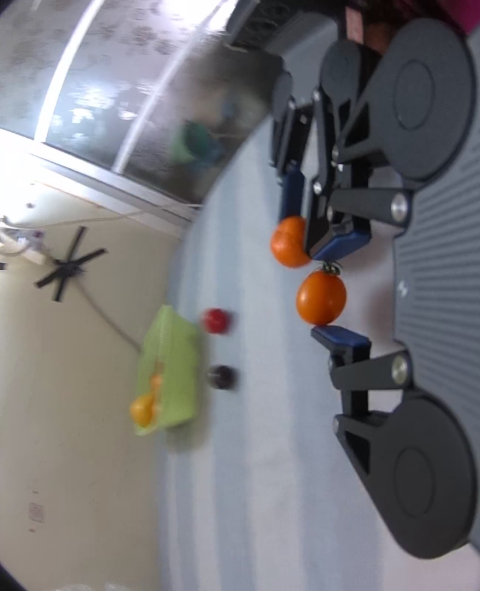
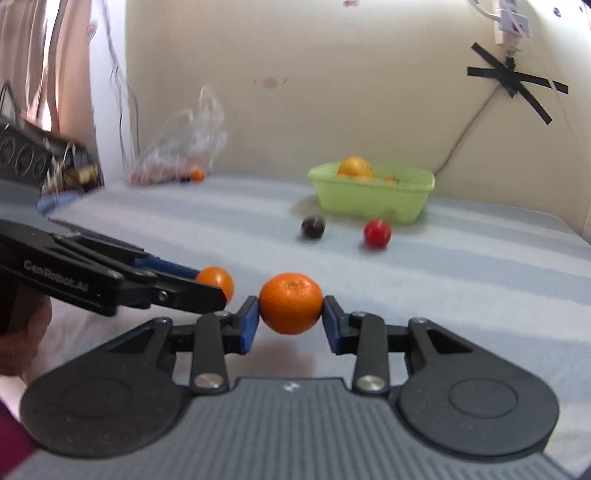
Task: Organize fruits
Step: 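Carry both fruits over the green basket and open both tools, then grasp the dark purple cherry tomato with the left tool while the right tool grasps the red one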
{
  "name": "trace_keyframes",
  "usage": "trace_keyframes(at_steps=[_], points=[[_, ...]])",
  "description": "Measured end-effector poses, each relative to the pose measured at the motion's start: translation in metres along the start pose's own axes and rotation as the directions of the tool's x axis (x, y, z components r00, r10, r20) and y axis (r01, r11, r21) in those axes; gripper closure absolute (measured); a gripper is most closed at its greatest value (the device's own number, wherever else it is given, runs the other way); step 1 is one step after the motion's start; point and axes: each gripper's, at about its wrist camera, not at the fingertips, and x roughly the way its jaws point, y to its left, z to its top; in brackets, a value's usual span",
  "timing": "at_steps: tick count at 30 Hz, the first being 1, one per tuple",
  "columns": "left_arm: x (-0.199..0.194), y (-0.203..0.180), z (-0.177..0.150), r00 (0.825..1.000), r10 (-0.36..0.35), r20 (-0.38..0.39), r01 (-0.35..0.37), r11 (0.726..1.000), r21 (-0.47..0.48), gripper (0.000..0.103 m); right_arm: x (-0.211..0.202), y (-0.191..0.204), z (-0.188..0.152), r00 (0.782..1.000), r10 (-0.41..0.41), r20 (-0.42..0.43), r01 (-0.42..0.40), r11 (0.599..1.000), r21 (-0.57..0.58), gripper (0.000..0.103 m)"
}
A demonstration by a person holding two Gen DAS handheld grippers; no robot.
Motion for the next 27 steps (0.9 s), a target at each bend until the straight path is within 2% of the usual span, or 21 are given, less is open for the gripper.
trace_keyframes(at_steps=[4, 8, 13, 17, 19, 21, 24, 27], points=[[0.019, 0.013, 0.055, 0.999, -0.004, 0.034, 0.004, 1.0, -0.005, 0.063, 0.021, -0.031, 0.037, 0.998, 0.014, 0.059, -0.017, 0.999, 0.051, 0.063], [0.061, 0.038, 0.111, 0.998, 0.014, 0.061, -0.012, 0.999, -0.04, 0.063, 0.056, -0.063, 0.075, 0.993, -0.03, 0.117, 0.021, 0.997, 0.078, 0.063], [0.117, 0.072, 0.156, 0.997, 0.071, 0.042, -0.066, 0.989, -0.13, 0.064, 0.108, -0.095, 0.098, 0.992, -0.091, 0.091, 0.081, 0.991, 0.11, 0.063], [0.146, 0.082, 0.164, 0.991, 0.135, 0.012, -0.133, 0.984, -0.117, 0.063, 0.136, -0.106, 0.098, 0.99, -0.13, 0.047, 0.125, 0.987, 0.097, 0.062], [0.156, 0.083, 0.164, 0.987, 0.162, 0.001, -0.161, 0.982, -0.101, 0.056, 0.142, -0.107, 0.096, 0.987, -0.153, 0.039, 0.149, 0.985, 0.083, 0.06], [0.159, 0.081, 0.165, 0.984, 0.179, 0.004, -0.178, 0.979, -0.097, 0.053, 0.14, -0.105, 0.096, 0.985, -0.162, 0.052, 0.158, 0.985, 0.076, 0.059], [0.144, 0.075, 0.162, 0.986, 0.161, 0.029, -0.158, 0.983, -0.093, 0.053, 0.122, -0.106, 0.098, 0.982, -0.162, 0.094, 0.154, 0.984, 0.092, 0.059], [0.113, 0.067, 0.15, 0.988, 0.139, 0.073, -0.135, 0.989, -0.057, 0.053, 0.098, -0.107, 0.095, 0.984, -0.139, 0.109, 0.125, 0.983, 0.132, 0.059]])
